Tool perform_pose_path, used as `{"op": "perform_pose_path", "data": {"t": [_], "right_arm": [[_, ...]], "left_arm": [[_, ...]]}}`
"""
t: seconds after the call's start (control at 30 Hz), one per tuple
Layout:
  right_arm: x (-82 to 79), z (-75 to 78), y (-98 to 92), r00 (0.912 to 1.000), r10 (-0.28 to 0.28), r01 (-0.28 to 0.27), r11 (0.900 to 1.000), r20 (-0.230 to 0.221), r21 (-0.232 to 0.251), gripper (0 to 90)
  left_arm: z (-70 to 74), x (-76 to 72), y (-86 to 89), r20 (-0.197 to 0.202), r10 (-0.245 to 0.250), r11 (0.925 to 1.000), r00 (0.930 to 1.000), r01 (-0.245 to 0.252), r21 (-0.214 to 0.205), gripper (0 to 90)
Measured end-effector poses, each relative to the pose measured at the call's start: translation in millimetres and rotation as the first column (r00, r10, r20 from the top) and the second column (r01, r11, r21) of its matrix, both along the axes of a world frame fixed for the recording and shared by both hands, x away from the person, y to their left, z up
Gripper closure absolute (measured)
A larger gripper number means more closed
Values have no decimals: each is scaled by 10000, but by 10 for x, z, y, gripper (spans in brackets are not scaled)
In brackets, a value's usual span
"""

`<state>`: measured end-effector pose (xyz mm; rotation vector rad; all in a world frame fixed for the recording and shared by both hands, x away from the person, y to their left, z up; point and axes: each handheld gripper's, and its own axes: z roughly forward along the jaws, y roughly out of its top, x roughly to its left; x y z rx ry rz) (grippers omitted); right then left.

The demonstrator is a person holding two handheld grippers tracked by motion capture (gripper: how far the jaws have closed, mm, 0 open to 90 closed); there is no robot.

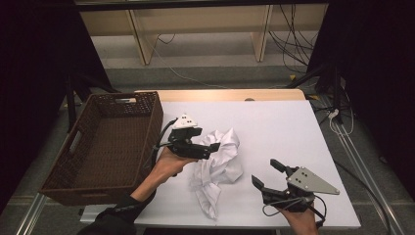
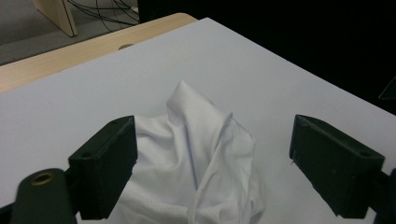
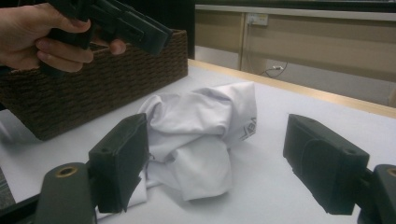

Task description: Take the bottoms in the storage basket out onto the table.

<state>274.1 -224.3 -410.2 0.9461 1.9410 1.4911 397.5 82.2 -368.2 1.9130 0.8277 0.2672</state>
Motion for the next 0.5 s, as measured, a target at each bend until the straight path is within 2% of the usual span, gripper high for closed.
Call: {"op": "perform_pose_path", "data": {"t": [0.27,0.4,0.5], "right_arm": [[-2,0,8,10000,16,-16,10000,8,31,234],[-7,9,4,10000,25,-26,10000,41,39,234],[-11,13,5,10000,18,-18,10000,65,37,234]], "left_arm": [[-3,-56,48,187,-75,9995,9998,81,-319,152],[-16,-91,81,245,-168,9980,9996,182,-613,151],[-20,-109,91,309,-129,9979,9994,149,-638,151]]}}
